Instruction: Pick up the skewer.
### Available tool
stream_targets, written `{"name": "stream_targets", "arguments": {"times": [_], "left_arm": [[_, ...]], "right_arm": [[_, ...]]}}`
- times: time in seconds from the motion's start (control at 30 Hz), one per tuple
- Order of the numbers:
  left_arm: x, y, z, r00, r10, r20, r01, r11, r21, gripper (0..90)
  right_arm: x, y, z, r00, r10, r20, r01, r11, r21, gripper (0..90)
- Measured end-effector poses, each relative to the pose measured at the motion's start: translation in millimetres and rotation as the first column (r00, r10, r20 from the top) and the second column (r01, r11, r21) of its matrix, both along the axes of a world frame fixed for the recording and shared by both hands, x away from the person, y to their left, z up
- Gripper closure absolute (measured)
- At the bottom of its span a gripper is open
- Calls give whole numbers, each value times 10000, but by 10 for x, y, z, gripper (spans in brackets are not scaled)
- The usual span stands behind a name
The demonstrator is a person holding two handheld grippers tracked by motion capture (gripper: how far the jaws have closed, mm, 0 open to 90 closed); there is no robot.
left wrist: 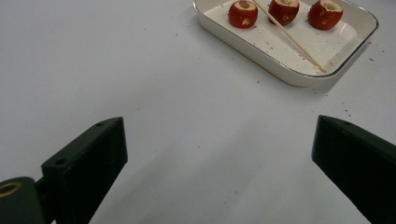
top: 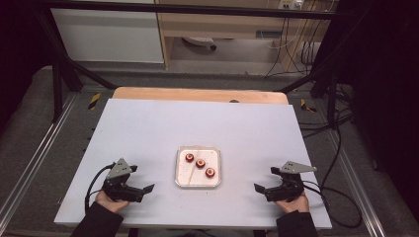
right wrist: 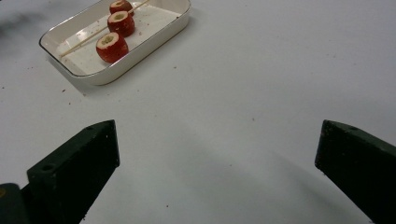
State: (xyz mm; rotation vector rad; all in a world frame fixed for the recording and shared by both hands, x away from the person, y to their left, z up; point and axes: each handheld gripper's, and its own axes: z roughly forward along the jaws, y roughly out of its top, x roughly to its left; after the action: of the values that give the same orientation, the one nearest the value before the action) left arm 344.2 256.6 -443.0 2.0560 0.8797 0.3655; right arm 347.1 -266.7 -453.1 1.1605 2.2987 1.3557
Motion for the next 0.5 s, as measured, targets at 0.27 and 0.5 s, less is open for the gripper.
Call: {"name": "stream_targets", "arguments": {"times": [0.27, 0.5], "left_arm": [[-8, -117, 27, 9999, -69, -78, 70, 10000, 67, 34], [13, -255, 70, 9999, -128, -97, 129, 9999, 84, 35]], "right_arm": [[2, 6, -8, 10000, -16, -40, 16, 10000, -88, 5], [2, 9, -12, 10000, 26, -51, -27, 9999, -146, 5]]}}
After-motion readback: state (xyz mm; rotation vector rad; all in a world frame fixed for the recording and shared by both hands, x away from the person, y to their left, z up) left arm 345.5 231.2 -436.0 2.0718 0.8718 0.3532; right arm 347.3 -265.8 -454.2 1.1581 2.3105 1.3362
